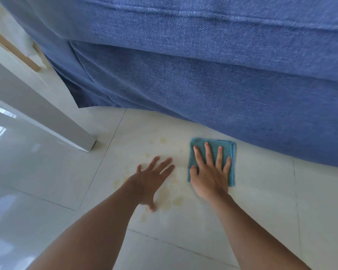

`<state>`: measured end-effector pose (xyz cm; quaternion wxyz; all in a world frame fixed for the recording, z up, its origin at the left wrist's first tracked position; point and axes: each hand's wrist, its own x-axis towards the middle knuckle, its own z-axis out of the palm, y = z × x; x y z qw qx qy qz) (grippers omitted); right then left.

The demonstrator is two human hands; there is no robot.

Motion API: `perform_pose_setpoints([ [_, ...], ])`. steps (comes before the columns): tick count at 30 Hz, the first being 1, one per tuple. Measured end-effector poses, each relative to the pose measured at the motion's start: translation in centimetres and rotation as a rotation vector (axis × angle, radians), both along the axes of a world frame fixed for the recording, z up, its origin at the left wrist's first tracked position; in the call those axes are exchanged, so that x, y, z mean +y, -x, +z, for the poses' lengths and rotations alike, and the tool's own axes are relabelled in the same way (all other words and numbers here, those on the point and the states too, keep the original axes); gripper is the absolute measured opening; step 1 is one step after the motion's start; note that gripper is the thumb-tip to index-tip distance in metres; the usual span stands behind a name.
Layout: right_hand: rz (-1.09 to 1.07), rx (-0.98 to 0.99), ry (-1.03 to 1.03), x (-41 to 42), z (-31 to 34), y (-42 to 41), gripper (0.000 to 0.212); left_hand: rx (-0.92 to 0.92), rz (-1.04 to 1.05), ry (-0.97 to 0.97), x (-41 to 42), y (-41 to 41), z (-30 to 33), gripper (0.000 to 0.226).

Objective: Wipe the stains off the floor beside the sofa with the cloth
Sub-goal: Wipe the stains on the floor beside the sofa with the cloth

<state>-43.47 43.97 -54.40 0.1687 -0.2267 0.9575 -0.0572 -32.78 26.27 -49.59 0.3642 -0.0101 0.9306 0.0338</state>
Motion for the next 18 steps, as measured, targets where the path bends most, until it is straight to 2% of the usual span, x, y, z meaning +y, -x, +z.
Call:
perform_pose_setpoints([
  [2, 0.06, 0.003, -0.018, 2.0, 0.1, 0.2, 0.067, 0.001, -0.031, 0.013, -0.2, 0.0, 0.0, 0.147],
  [7, -0.056, -0.02, 0.024, -0.6, 0.1, 0.9, 0.066, -0.013, -0.12, 0.046, -0.6, 0.2, -0.3, 0.147],
  [12, 0.086, -0.069, 0.028, 1.1, 0.4, -1.8, 0.066, -0.053, -0.183, 0.048, -0.9, 0.0, 0.1, 0.138],
  [18, 0.123, -0.204, -0.088, 0.7, 1.5, 1.2, 0.067, -0.066, -0.345, 0.117, -2.0, 1.5, 1.5, 0.125],
])
